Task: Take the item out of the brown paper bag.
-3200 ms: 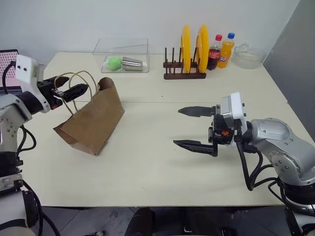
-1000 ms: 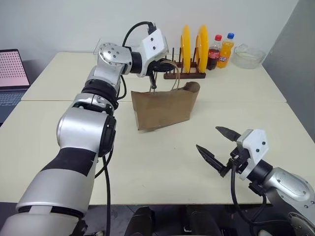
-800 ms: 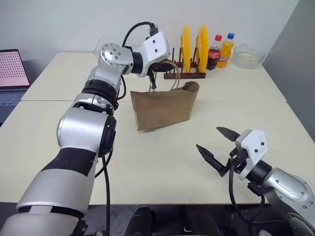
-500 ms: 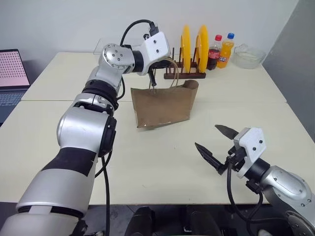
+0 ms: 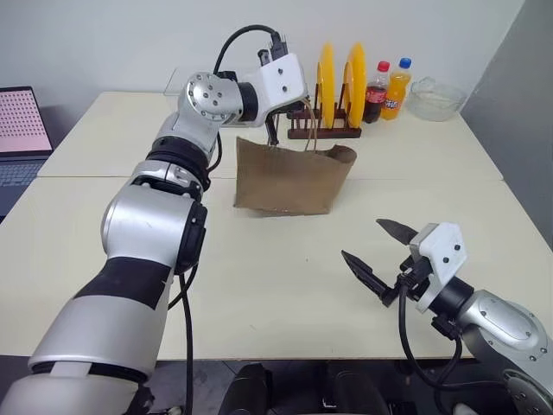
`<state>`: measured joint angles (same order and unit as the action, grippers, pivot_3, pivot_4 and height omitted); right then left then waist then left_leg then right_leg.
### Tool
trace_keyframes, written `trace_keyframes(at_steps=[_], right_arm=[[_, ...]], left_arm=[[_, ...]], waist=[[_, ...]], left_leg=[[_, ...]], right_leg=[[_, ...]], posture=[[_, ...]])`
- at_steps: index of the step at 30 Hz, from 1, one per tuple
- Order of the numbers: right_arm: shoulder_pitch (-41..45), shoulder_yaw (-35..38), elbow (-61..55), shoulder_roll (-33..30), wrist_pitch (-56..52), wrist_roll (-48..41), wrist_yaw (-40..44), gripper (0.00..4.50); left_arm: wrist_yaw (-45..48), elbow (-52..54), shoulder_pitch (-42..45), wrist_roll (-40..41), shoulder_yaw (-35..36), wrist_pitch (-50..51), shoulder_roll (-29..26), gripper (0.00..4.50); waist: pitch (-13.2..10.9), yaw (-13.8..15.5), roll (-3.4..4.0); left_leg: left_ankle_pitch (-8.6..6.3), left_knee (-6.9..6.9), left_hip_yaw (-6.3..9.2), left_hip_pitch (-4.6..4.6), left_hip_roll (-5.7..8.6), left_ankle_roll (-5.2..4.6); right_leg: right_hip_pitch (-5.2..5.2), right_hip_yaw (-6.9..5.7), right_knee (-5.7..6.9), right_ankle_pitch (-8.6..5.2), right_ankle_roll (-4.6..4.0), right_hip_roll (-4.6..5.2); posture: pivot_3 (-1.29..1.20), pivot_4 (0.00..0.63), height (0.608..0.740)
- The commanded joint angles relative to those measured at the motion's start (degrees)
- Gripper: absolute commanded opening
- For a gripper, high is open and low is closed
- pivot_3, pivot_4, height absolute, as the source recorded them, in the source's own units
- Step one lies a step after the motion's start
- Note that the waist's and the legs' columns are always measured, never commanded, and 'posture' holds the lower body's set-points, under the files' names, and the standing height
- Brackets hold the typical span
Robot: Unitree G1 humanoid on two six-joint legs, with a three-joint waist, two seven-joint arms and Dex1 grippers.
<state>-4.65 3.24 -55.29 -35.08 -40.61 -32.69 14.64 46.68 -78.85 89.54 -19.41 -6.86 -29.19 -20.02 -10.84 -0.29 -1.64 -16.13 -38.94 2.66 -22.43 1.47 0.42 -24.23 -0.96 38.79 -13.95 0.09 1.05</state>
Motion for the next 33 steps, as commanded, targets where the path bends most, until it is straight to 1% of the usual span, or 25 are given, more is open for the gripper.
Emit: trace_keyframes(at_steps=[1, 15, 19, 25, 29, 33], right_arm=[[0.3, 0.7, -4.7, -0.3, 0.8, 0.1, -0.4, 4.5], [1.9, 0.0, -4.2, 0.4, 0.3, 0.8, -0.9, 4.5], [2.3, -0.4, -4.1, 0.5, 0.5, 1.1, -0.8, 4.5], [2.6, -0.9, -3.8, 0.5, 0.7, 1.3, -0.5, 4.5], [3.6, -1.3, -3.1, 0.1, 0.8, 1.6, 0.4, 4.5], [5.6, -2.0, -1.7, 0.0, 0.9, 2.0, 1.6, 4.5]], left_arm=[[-1.8, 1.1, 3.0, 0.3, 0.7, -0.8, -0.1, 0.09], [-0.9, 1.0, 0.3, -1.1, -0.5, -0.4, -0.5, 0.09], [0.0, 0.9, -0.1, -1.7, -1.0, -0.2, -1.2, 0.87], [3.7, 1.0, -1.1, -0.7, -0.4, 0.7, -3.0, 2.77], [8.7, 1.0, -2.7, 0.6, 0.3, 3.3, -4.8, 4.02], [12.4, 1.5, -4.7, 2.3, 1.7, 5.4, -6.6, 4.02]], waist=[[0.0, 0.0, 0.0], [0.0, 0.0, 0.0], [0.0, 0.0, 0.0], [0.0, 0.0, 0.0], [0.0, -0.1, 0.0], [0.0, -0.2, 0.0]], left_leg=[[0.0, 0.0, -0.01, 0.0, 0.0, 0.0], [0.0, 0.0, -0.05, 0.06, 0.0, 0.0], [0.0, 0.0, -0.06, 0.06, 0.02, 0.0], [0.0, 0.0, -0.08, 0.1, 0.01, 0.0], [0.0, 0.0, -0.12, 0.13, 0.01, 0.0], [0.0, 0.0, -0.14, 0.19, 0.01, 0.0]], right_leg=[[0.0, 0.01, 0.0, 0.0, 0.0, 0.0], [0.0, 0.04, 0.06, 0.0, 0.0, 0.0], [0.0, 0.05, 0.07, 0.0, 0.0, 0.0], [0.01, 0.07, 0.1, 0.0, 0.0, 0.0], [0.01, 0.1, 0.12, 0.0, -0.01, 0.0], [0.02, 0.11, 0.15, 0.0, -0.01, 0.0]], posture=[[0.0, 0.15, 0.74], [0.0, 0.15, 0.74], [0.0, 0.15, 0.74], [0.0, 0.15, 0.74], [0.0, 0.15, 0.74], [0.0, 0.15, 0.74]])
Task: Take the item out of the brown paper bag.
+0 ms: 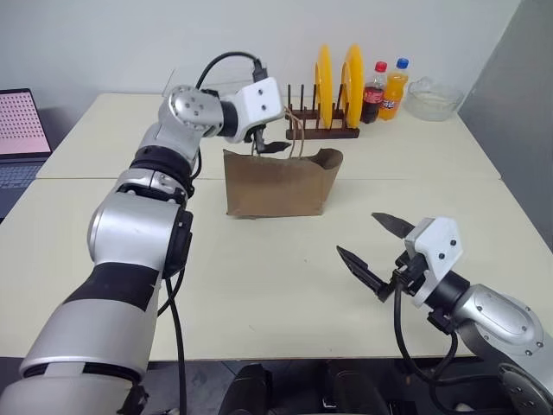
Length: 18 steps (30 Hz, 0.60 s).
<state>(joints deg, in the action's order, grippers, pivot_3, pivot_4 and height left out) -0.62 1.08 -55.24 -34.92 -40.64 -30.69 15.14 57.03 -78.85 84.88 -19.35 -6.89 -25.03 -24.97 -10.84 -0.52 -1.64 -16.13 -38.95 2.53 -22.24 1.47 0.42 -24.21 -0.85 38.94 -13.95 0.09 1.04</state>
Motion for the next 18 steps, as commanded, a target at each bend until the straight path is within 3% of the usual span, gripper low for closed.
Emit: trace_keyframes(at_steps=[1, 12, 15, 18], right_arm=[[2.2, -0.1, -1.2, -0.1, 1.1, 0.2, 1.4, 4.5], [7.6, -0.9, 2.9, 0.4, 2.5, 1.2, 5.0, 4.5], [10.2, -0.2, 5.1, 0.0, 3.3, 1.2, 6.6, 4.5], [13.2, 0.7, 7.8, -0.2, 3.8, -0.3, 9.1, 4.5]], left_arm=[[2.8, 1.6, -0.5, 3.2, 2.5, 2.1, -2.3, 4.02], [10.0, 4.5, -4.8, 15.2, 12.9, 16.0, -8.8, 4.02], [14.2, 10.0, -9.4, 18.0, 14.2, 15.8, -13.1, 4.02], [16.1, 22.5, -17.2, 23.0, 16.6, 19.9, -15.7, 4.02]], waist=[[0.0, 0.0, 0.0], [0.0, -0.3, 0.0], [0.0, -1.0, 0.0], [0.0, -1.2, 0.0]], left_leg=[[0.0, 0.0, 0.0, 0.0, -0.01, 0.0], [0.0, -0.01, 0.02, 0.04, -0.02, 0.0], [0.0, -0.01, -0.01, 0.12, -0.03, 0.0], [0.0, 0.02, -0.02, 0.16, -0.07, 0.0]], right_leg=[[0.0, 0.0, 0.0, 0.0, 0.0, 0.0], [0.02, -0.01, 0.03, 0.0, -0.01, 0.0], [0.04, 0.04, 0.07, 0.03, -0.05, 0.0], [0.04, 0.05, 0.08, 0.16, -0.27, -0.01]], posture=[[0.0, 0.15, 0.74], [0.0, 0.15, 0.74], [0.0, 0.15, 0.74], [0.0, 0.15, 0.74]])
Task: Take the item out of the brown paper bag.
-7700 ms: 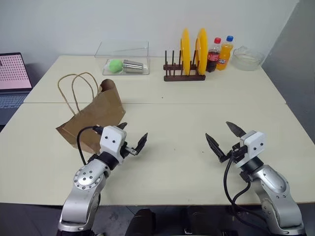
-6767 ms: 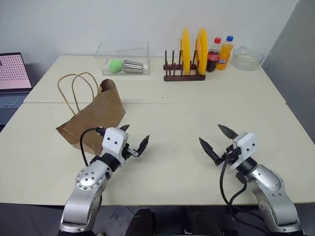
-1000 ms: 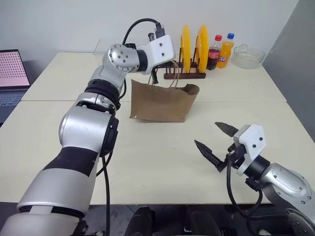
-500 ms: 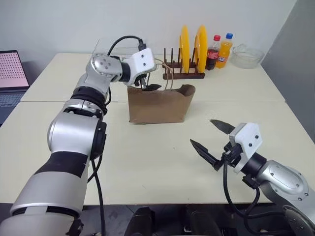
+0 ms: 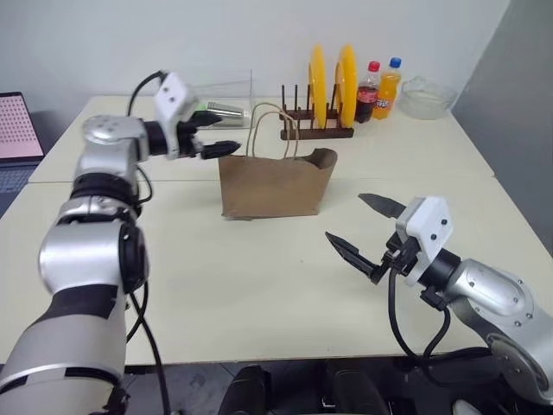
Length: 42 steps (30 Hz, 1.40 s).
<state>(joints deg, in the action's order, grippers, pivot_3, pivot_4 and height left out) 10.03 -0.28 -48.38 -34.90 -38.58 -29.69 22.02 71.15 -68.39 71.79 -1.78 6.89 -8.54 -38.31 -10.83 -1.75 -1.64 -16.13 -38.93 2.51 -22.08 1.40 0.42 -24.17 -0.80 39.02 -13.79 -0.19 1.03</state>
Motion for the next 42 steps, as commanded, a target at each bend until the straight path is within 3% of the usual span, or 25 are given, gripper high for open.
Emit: trace_keyframes(at_steps=[1, 4, 7, 10, 14, 20, 21, 25, 28, 33, 42], right_arm=[[3.5, 2.2, 1.8, -0.2, 2.0, -1.5, 3.0, 4.5], [8.1, 2.4, 6.7, 0.6, 3.1, -3.8, 6.9, 4.5], [12.4, 1.7, 11.7, 1.2, 4.1, -3.6, 9.3, 4.5], [21.5, -1.5, 22.5, 1.1, 7.6, 2.3, 11.7, 3.85], [34.1, -6.0, 38.3, 1.2, 13.8, 9.4, 17.1, 2.42], [50.5, -11.6, 65.1, 5.3, 27.9, 20.2, 22.6, 0.17], [53.2, -12.5, 70.2, 6.4, 30.8, 22.0, 23.2, 0.05], [65.9, -17.3, 96.6, 12.7, 43.3, 31.2, 22.8, 0.05], [72.8, -21.0, 111.8, 16.8, 48.8, 38.9, 17.5, 0.05], [77.4, -26.6, 123.7, 21.2, 51.1, 49.5, 10.0, 0.05], [75.2, -24.6, 120.6, 19.9, 67.2, 47.7, 37.8, 0.05]], left_arm=[[2.0, 18.2, -7.6, 7.4, 3.5, 6.3, -2.6, 4.02], [-1.8, 45.2, -23.7, 14.1, 6.4, 18.9, -2.5, 4.02], [-8.1, 65.1, -35.8, 19.3, 8.9, 29.2, -1.3, 4.02], [-18.2, 91.4, -55.1, 26.5, 12.0, 41.1, 4.1, 4.05], [-28.0, 109.0, -70.5, 30.2, 12.7, 47.2, 9.5, 4.05], [-33.7, 116.4, -78.7, 31.4, 13.6, 46.5, 9.9, 4.05], [-34.1, 117.0, -79.4, 31.3, 13.4, 46.1, 9.8, 4.05], [-34.9, 118.4, -82.4, 30.9, 12.3, 44.1, 9.3, 4.05], [-35.3, 118.7, -83.9, 30.3, 11.1, 42.6, 8.7, 4.05], [-34.9, 119.5, -86.9, 28.9, 8.6, 39.8, 7.5, 4.05], [-30.7, 118.6, -93.9, 28.0, 8.5, 33.8, 4.4, 4.05]], waist=[[0.0, 0.0, 0.0], [0.0, 0.1, 0.02], [0.0, 0.2, 0.0], [0.1, 0.1, 0.06], [0.1, 0.1, 0.05], [0.1, 0.4, 0.14], [0.1, 0.3, 0.15], [0.1, 0.1, 0.15], [0.1, 0.0, 0.15], [0.1, 0.2, 0.17], [0.0, 0.0, 0.28]], left_leg=[[0.0, 0.0, 0.04, 0.01, 0.0, 0.0], [0.0, 0.0, 0.02, 0.04, -0.01, 0.01], [0.0, -0.01, 0.02, 0.06, 0.0, 0.02], [-0.01, 0.0, -0.09, 0.11, 0.01, 0.01], [0.0, 0.02, -0.13, 0.19, 0.0, 0.01], [0.02, 0.05, -0.05, 0.37, -0.07, 0.03], [0.02, 0.05, -0.14, 0.39, -0.05, 0.03], [0.02, 0.12, -0.24, 0.38, -0.05, 0.03], [0.02, 0.18, -0.24, 0.36, -0.09, 0.04], [0.02, 0.21, -0.22, 0.26, -0.07, 0.06], [0.01, 0.24, -0.19, 0.28, -0.07, 0.04]], right_leg=[[0.02, -0.02, -0.02, 0.0, 0.0, 0.0], [0.08, 0.05, -0.03, 0.02, -0.04, 0.05], [0.09, 0.09, -0.05, 0.02, -0.05, 0.07], [0.11, 0.2, -0.06, 0.02, -0.05, 0.12], [0.12, 0.2, -0.05, 0.02, -0.05, 0.09], [0.27, 0.09, -0.04, 0.08, -0.25, -0.02], [0.28, 0.16, -0.04, 0.09, -0.26, -0.01], [0.2, 0.23, -0.06, 0.14, -0.34, 0.0], [0.13, 0.21, -0.04, 0.16, -0.43, 0.0], [0.08, 0.22, -0.09, 0.13, -0.47, 0.03], [0.08, 0.17, -0.14, 0.11, -0.48, 0.01]], posture=[[0.0, 0.15, 0.74], [0.0, 0.15, 0.74], [0.0, 0.15, 0.74], [0.0, 0.15, 0.74], [0.0, 0.15, 0.74], [0.0, 0.15, 0.74], [0.0, 0.15, 0.74], [0.0, 0.15, 0.74], [0.0, 0.15, 0.74], [0.0, 0.15, 0.74], [0.0, 0.15, 0.74]])
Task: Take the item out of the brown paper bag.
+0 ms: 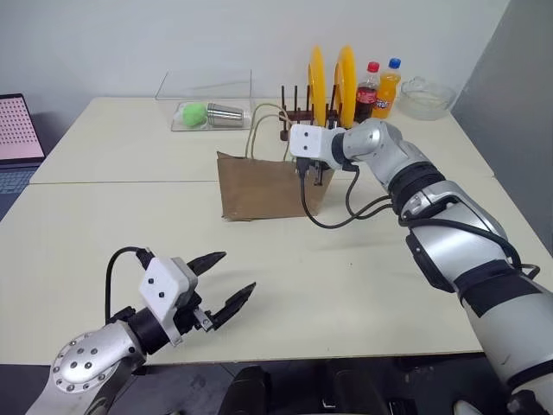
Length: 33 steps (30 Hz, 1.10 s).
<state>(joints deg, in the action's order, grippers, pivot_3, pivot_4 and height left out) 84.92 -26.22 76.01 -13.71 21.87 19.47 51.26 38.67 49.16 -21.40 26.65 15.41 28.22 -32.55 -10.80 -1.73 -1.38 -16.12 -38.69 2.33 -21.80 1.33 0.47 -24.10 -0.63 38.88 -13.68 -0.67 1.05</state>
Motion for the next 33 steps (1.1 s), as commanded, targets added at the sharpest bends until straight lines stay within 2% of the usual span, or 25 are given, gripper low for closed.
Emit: trace_keyframes(at_steps=[1, 3, 9, 14, 20, 33], right_arm=[[-0.3, 1.5, -4.7, -1.7, 8.2, -1.9, 11.1, 0.05], [-2.3, 2.0, -7.5, -2.5, 10.0, -3.4, 17.1, 0.05], [-8.7, 3.3, -19.4, -3.6, 7.8, -8.1, 27.1, 0.05], [-12.7, 3.0, -27.0, -4.7, 4.3, -9.2, 29.4, 0.05], [-18.0, 3.0, -37.8, -5.6, -2.5, -12.9, 33.6, 0.05], [-20.5, 3.3, -47.7, -6.7, -12.8, -17.2, 36.0, 0.05]], left_arm=[[2.6, 0.7, -1.1, -0.7, -0.2, -3.6, -2.0, 4.05], [4.5, -0.5, -1.7, -1.3, -0.5, -5.2, -3.4, 4.05], [7.6, -2.9, -2.6, -0.9, -0.3, -7.8, -5.4, 4.05], [9.2, -3.8, -4.2, -1.0, 0.2, -9.8, -5.8, 4.05], [13.0, -3.6, -10.0, 0.7, 5.2, -12.0, -6.9, 4.05], [11.8, -3.2, -9.4, 4.7, 8.7, -11.6, -5.8, 4.05]], waist=[[0.0, 0.0, 0.01], [0.0, 0.0, 0.02], [0.0, 0.1, 0.02], [0.0, -0.1, 0.04], [0.0, -0.1, 0.06], [0.0, 0.1, 0.09]], left_leg=[[0.0, 0.0, 0.0, 0.01, 0.0, 0.0], [0.0, 0.0, 0.01, 0.02, 0.0, 0.0], [0.0, 0.0, 0.01, 0.05, -0.02, -0.01], [0.0, 0.0, -0.01, 0.09, -0.06, -0.01], [0.0, 0.0, -0.01, 0.11, -0.1, -0.01], [-0.01, 0.01, 0.05, 0.06, -0.1, 0.0]], right_leg=[[0.01, 0.0, 0.0, 0.0, 0.0, 0.0], [0.03, -0.01, 0.0, 0.0, 0.0, 0.0], [0.05, -0.01, 0.0, 0.0, 0.0, 0.0], [0.05, -0.02, 0.03, -0.05, -0.07, 0.0], [0.05, -0.05, 0.03, -0.11, -0.16, 0.0], [0.03, -0.14, 0.0, -0.14, -0.18, 0.0]], posture=[[0.0, 0.15, 0.74], [0.0, 0.15, 0.74], [0.0, 0.15, 0.74], [0.0, 0.15, 0.74], [0.0, 0.15, 0.74], [0.0, 0.15, 0.74]])
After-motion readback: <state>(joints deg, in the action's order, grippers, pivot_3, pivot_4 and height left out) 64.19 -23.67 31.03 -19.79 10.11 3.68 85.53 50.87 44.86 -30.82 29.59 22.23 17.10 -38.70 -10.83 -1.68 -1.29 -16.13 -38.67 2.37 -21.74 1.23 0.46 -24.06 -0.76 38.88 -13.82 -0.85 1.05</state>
